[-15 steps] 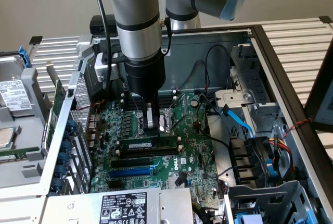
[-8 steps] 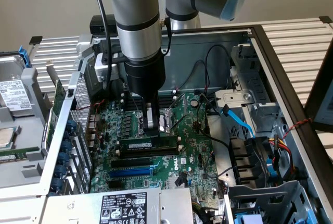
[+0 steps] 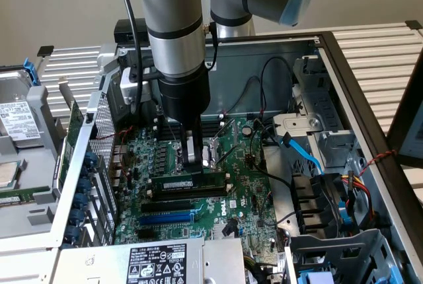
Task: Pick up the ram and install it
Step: 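Insert the ram into the slot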
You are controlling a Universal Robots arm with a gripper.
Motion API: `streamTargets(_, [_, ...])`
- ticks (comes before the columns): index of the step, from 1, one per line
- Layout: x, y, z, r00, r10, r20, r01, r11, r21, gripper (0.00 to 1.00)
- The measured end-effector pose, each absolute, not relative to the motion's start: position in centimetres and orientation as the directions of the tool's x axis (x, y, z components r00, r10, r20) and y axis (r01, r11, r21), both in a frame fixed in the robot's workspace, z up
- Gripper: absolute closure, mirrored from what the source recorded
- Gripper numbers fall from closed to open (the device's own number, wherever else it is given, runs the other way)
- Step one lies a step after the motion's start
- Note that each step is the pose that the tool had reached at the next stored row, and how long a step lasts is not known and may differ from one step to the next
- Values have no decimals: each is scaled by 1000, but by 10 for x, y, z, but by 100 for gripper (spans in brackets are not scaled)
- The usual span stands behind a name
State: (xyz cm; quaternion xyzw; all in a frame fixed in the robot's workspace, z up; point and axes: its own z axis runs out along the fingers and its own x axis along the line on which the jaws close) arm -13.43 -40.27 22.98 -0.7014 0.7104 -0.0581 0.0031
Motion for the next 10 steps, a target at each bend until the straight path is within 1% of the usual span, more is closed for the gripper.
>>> streamTargets(10, [-134,-403,230,-16,-997,79,-996,9,-87,87])
